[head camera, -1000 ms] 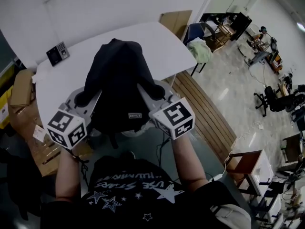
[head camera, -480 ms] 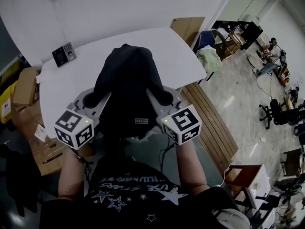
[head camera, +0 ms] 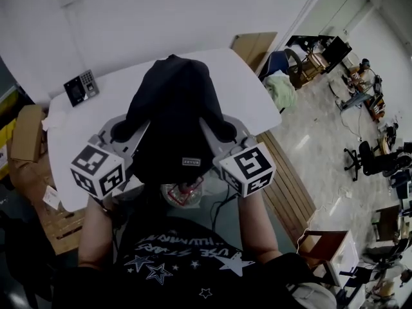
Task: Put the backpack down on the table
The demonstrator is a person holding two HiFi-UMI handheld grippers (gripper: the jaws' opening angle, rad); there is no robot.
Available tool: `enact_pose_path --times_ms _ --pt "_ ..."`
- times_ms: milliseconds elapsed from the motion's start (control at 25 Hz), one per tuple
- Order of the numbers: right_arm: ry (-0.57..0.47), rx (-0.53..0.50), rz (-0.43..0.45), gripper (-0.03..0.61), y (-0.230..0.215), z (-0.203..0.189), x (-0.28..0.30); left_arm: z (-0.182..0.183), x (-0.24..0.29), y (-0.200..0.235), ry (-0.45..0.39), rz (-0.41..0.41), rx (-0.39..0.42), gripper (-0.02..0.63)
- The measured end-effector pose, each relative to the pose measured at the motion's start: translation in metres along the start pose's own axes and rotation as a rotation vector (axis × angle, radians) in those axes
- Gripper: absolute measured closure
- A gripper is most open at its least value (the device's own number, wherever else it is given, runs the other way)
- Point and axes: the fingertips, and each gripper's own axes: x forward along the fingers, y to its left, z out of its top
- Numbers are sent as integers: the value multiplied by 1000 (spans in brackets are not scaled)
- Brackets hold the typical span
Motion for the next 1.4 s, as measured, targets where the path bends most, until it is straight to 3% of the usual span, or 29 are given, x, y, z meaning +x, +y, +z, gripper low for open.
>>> enact_pose_path --times_ms 520,880,1120,1400 --pt "30 6 2 574 -45 13 123 13 47 123 20 -16 -13 577" --pt "50 9 11 574 -69 7 184 7 73 180 43 3 -18 577" --pt "44 -1 8 572 -70 1 210 0 76 205 25 3 -25 576" --pt "39 25 16 571 -75 -13 210 -6 81 204 -29 -41 -29 575"
